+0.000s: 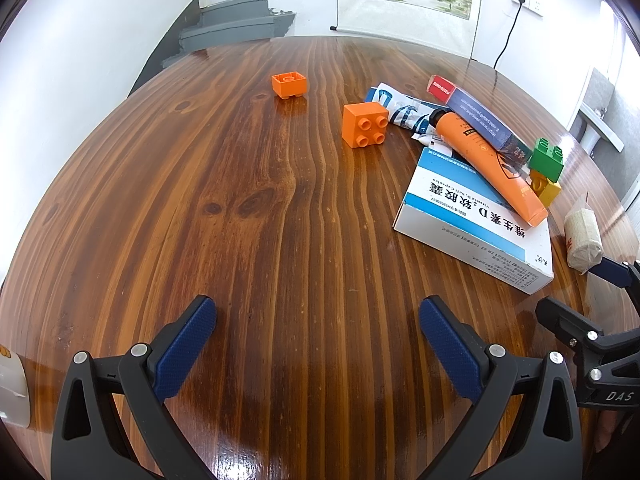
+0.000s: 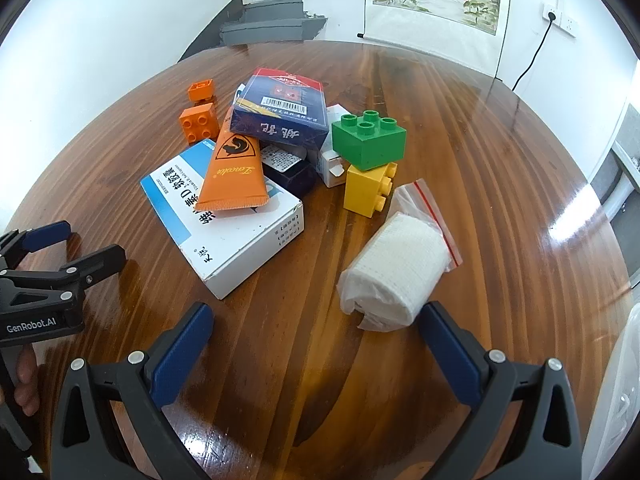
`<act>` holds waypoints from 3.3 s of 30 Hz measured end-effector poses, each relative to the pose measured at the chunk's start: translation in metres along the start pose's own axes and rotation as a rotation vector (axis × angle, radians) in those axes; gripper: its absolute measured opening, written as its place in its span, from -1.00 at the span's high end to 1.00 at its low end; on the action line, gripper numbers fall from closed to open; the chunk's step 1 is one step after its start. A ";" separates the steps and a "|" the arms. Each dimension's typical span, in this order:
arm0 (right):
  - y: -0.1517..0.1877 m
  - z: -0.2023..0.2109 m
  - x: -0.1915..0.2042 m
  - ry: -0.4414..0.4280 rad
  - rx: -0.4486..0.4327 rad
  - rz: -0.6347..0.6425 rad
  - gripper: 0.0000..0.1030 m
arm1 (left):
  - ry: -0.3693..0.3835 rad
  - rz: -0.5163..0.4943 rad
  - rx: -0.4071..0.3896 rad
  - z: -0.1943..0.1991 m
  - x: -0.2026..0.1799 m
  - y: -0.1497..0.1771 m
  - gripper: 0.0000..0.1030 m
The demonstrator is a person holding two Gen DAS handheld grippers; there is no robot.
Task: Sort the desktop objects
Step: 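Reach the left gripper toward the large orange Lego brick, then close the left gripper on the orange brick while the right gripper grasps the bandage bag, then carry the orange brick and bandage bag toward the clear plastic bowl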
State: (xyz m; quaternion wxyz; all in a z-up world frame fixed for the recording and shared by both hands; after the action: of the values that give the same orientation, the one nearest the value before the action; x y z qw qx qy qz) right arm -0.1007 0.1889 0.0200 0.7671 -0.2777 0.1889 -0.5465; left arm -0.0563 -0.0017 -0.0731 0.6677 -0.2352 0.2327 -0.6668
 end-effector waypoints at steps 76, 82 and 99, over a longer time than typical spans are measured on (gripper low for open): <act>-0.013 0.036 -0.078 -0.070 -0.150 -0.255 -0.37 | 0.093 0.000 -0.092 -0.040 -0.024 -0.108 0.25; -0.014 0.027 -0.086 -0.074 -0.125 -0.287 -0.18 | 0.103 0.017 -0.127 -0.023 -0.026 -0.114 0.25; -0.012 0.022 -0.091 -0.035 -0.108 -0.275 0.12 | 0.144 0.069 -0.195 0.017 -0.019 -0.114 0.25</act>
State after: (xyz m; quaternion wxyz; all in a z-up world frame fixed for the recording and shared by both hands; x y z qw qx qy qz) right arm -0.1269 0.2769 0.0437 0.6722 -0.3516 0.1649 -0.6304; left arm -0.1342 0.0174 0.0114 0.6457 -0.2423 0.3517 -0.6330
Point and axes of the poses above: each gripper's, at about its wrist camera, not at the fingertips, and z roughly against the way its jaws point, x to its left, y to its underside, the point moved 9 cm from there along -z, roughly the way its jaws point, and after that the axes turned 2 degrees about -x, right-handed, at the moved point
